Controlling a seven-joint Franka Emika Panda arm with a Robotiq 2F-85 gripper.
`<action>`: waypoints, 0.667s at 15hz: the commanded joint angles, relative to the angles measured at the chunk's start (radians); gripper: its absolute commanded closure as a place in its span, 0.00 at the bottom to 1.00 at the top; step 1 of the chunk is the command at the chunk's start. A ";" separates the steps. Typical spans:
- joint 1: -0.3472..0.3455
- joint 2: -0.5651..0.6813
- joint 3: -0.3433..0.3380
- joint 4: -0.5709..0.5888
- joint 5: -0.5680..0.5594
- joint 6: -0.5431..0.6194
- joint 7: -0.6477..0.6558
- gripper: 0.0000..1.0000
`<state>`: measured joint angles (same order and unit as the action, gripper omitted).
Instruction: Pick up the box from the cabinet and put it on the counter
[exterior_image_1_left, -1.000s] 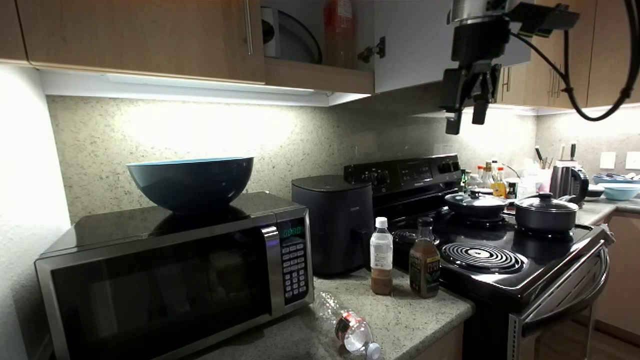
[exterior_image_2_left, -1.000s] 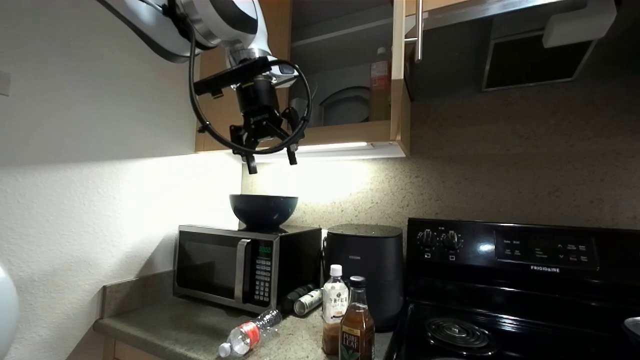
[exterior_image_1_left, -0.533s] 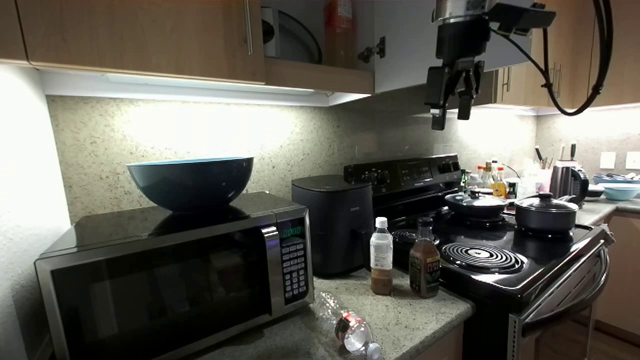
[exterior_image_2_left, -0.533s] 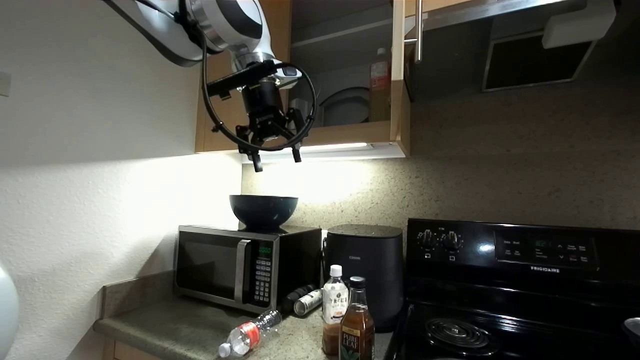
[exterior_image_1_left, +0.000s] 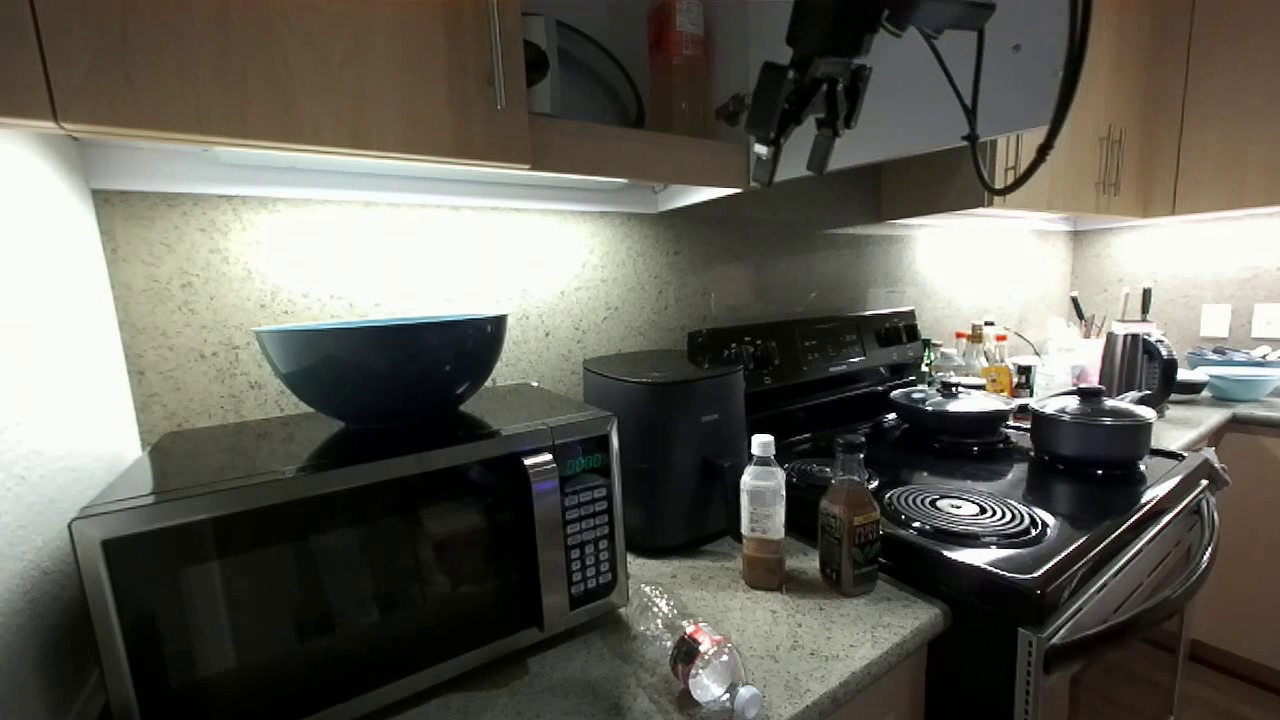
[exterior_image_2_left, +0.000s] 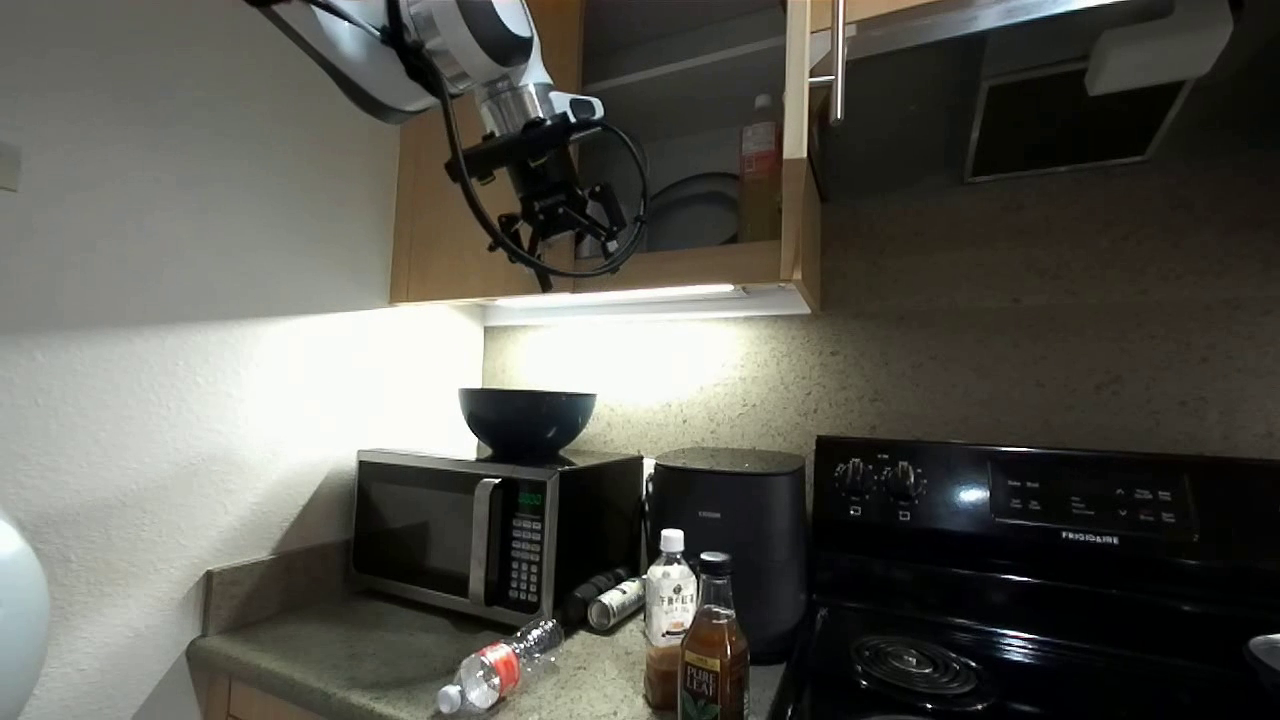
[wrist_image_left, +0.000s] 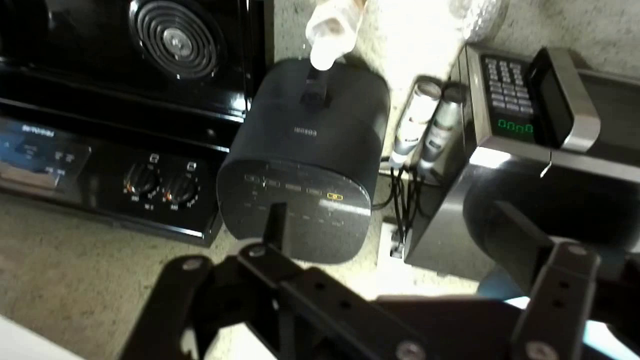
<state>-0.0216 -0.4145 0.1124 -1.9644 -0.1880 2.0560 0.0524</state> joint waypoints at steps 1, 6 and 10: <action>0.004 0.115 0.019 0.160 -0.070 0.087 0.020 0.00; 0.012 0.145 0.023 0.206 -0.131 0.173 0.049 0.00; 0.011 0.157 0.029 0.217 -0.158 0.196 0.072 0.00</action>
<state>-0.0216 -0.2603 0.1496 -1.7528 -0.3417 2.2558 0.1219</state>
